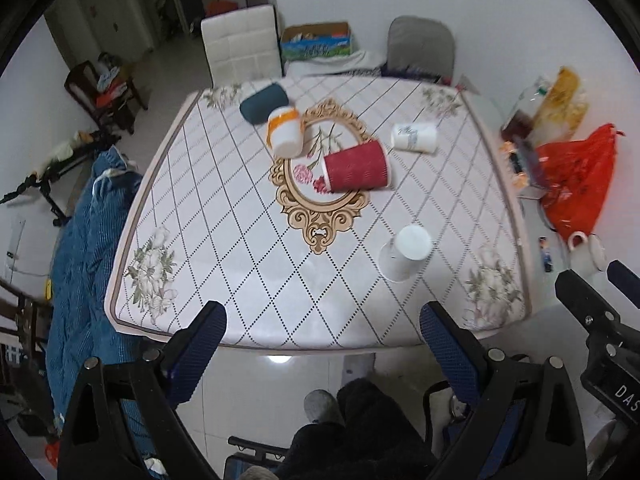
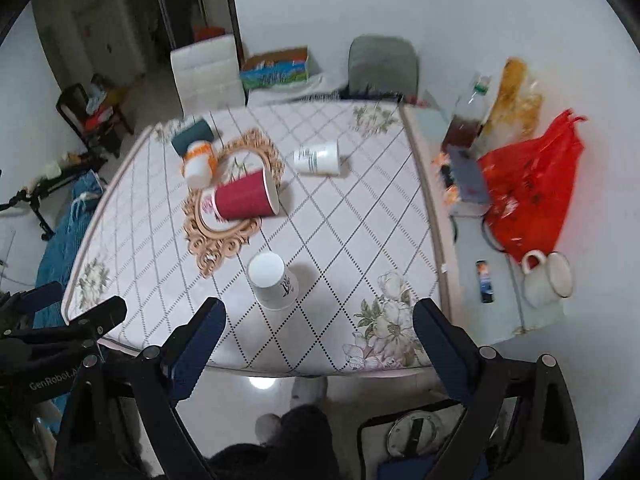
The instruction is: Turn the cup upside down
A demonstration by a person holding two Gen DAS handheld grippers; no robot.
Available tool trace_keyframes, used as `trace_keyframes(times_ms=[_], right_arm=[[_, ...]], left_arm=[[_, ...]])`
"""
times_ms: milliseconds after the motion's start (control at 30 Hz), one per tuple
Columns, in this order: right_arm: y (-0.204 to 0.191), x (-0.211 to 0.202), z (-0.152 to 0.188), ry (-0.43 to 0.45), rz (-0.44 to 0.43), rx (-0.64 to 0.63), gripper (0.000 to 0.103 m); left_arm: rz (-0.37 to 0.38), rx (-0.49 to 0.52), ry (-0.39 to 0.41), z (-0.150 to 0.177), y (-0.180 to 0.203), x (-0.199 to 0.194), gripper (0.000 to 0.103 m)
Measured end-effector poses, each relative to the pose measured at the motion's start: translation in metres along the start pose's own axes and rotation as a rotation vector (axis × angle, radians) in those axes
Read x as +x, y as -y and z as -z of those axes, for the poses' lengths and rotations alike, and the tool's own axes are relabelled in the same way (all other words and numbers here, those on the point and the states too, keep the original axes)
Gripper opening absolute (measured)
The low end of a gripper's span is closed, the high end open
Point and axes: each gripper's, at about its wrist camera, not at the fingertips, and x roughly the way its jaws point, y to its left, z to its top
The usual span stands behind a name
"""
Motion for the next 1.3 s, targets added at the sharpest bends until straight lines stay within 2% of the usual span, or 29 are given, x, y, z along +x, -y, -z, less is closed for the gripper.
trace_keyframes(times_ms=[133,233,500,633,867,1300], right_arm=[[-0.006,-0.056,0.013,0.060,0.004,0.015,0.097],[-0.009,-0.093,0.023,0.100,-0.004,0.020,0.101],[-0.005,-0.168,0.037,0.187,0.006,0.018,0.101],[0.001,-0.195,0.042,0.216,0.011,0.006,0.101],[0.008,-0.214,0.050,0.216,-0.008,-0.010,0.101],[0.014,-0.212,0.043,0.207,-0.034,-0.042,0.102]], left_arm=[[0.014,0.023,0.048,0.011,-0.004,-0.040,0.099],[0.024,0.023,0.084,0.018,-0.007,-0.069,0.099],[0.018,-0.001,0.177,0.035,-0.011,-0.129,0.099],[0.014,-0.016,0.192,0.043,-0.006,-0.146,0.099],[0.010,-0.030,0.209,0.052,0.001,-0.160,0.099],[-0.019,-0.062,0.217,0.056,0.004,-0.170,0.099]])
